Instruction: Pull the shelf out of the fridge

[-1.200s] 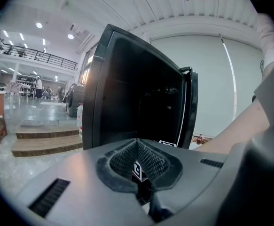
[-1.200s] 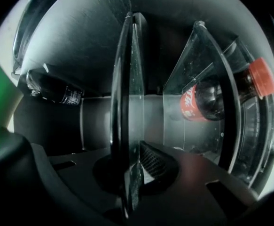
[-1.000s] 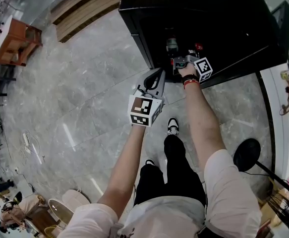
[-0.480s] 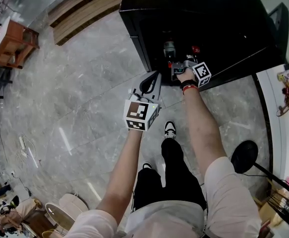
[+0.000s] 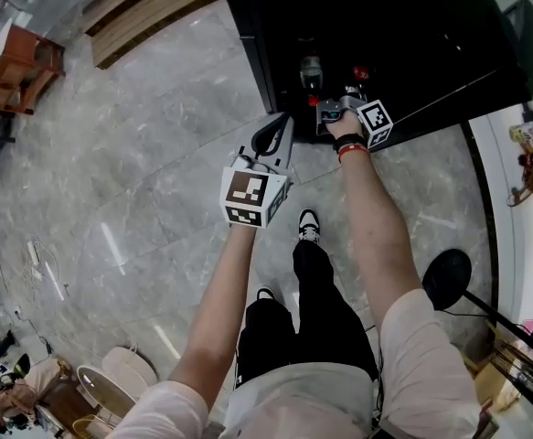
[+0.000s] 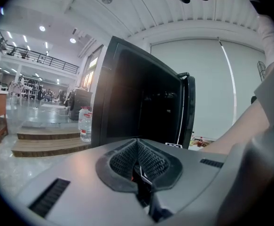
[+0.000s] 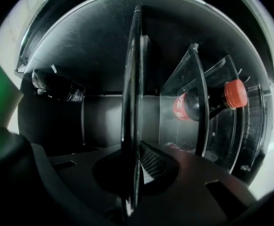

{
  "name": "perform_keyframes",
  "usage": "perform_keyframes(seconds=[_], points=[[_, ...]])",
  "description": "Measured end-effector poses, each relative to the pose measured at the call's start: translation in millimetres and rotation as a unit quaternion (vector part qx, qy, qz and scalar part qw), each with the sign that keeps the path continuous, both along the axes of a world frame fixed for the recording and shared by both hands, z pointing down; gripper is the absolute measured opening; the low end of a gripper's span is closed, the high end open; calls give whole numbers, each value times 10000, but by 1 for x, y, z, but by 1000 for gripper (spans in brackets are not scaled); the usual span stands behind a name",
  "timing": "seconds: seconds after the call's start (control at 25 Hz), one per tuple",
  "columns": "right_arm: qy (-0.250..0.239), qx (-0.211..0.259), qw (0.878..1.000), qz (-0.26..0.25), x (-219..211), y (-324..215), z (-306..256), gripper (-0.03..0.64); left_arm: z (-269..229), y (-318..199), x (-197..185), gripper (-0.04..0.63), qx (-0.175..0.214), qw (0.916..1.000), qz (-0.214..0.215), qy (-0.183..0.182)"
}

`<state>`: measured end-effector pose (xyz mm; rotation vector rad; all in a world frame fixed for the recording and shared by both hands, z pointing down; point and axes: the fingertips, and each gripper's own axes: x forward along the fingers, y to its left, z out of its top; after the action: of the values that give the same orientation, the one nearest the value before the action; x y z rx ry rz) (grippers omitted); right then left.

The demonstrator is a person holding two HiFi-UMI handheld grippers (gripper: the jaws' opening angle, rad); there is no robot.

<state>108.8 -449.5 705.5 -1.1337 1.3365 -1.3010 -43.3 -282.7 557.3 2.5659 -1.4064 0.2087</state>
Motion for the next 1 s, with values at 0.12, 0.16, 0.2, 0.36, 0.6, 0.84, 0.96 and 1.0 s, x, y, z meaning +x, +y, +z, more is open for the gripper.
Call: perform_keyframes(seconds=[0.12,0.16,0.2,0.36,0.6,0.84,0.96,1.0], points=[[-25,-20,10000,22,3,3,3,28,1,4,-1,20,-29,10000,21,-46],[-43,-20,10000,32,3,4,3,28,0,4,-2,18,-38,10000,24,-67],[-59,-13,10000,35,3,4,2,28,-1,4,-4,20,-51,10000,8,-74],[-51,-17,10000,6,4,8,-1,28,-5,7,-6,20,-83,9999,-6,-96],[-94,-69,9999,41,2,18,-1,26,-13,13,-5,18,-120,9998,-128,39],[-117,-3,9999,6,2,22,-1,26,-14,16,2,18,-97,9998,-94,125],[-151,-38,9999,26,2,27,1,26,-12,15,1,18,-82,9999,-60,29],[-160,-57,9999,32,3,29,2,26,-13,14,0,20,-72,9999,-67,22]])
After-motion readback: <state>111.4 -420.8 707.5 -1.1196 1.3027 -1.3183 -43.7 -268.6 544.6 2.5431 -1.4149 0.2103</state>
